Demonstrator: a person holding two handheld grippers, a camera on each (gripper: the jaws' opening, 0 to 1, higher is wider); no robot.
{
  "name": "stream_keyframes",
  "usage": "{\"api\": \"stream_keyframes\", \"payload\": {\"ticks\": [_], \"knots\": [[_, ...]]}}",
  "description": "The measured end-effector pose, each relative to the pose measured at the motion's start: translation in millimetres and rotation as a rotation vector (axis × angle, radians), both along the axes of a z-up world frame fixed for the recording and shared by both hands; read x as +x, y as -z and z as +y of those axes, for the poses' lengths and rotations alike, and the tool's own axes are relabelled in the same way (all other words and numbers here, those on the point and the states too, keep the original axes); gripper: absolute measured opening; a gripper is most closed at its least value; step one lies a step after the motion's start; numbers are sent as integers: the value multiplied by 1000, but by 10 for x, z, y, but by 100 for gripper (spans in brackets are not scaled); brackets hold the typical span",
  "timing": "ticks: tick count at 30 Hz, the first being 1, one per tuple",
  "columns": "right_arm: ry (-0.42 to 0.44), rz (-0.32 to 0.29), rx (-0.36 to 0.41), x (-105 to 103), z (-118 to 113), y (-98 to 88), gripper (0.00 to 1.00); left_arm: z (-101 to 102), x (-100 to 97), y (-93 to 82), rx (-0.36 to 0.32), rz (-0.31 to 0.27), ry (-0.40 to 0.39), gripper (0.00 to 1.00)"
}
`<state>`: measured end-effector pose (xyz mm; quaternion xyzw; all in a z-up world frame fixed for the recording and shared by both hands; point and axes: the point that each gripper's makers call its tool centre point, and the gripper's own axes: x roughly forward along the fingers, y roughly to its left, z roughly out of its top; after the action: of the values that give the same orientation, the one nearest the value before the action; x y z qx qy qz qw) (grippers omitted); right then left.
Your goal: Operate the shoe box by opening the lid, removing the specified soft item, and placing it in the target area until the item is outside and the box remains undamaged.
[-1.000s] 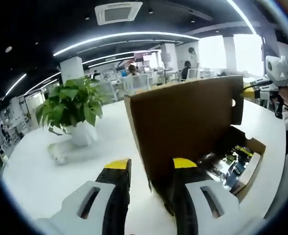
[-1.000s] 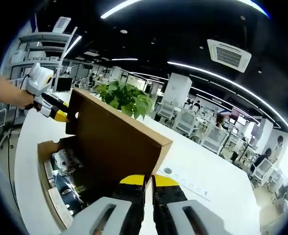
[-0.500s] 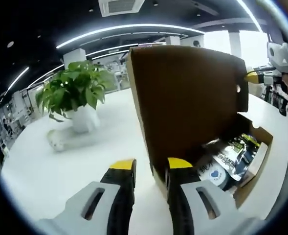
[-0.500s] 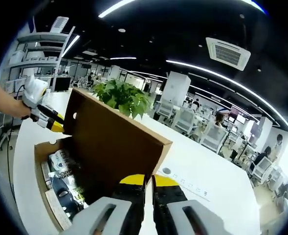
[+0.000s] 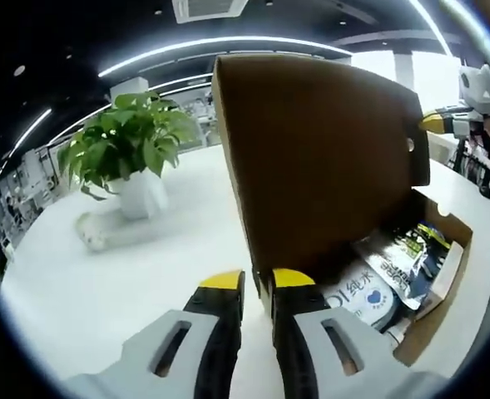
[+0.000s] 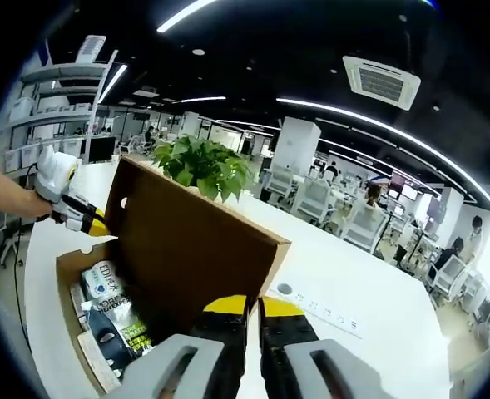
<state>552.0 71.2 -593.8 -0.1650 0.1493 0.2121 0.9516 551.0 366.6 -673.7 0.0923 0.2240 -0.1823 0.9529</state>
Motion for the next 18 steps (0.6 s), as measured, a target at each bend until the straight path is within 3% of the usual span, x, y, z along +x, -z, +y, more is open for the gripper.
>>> {"api": "stream_keyframes", "payload": {"ticks": [6,10,18], "knots": [[5,2,15,20,-9,5,0,-14,34,24,41,0,2,3],[5,4,22,33,-5,7,0,-11,28,18,30,7,-4,2],[-14,44,39,4,18,177,5,-12,21,4,35,11,4,2]]}}
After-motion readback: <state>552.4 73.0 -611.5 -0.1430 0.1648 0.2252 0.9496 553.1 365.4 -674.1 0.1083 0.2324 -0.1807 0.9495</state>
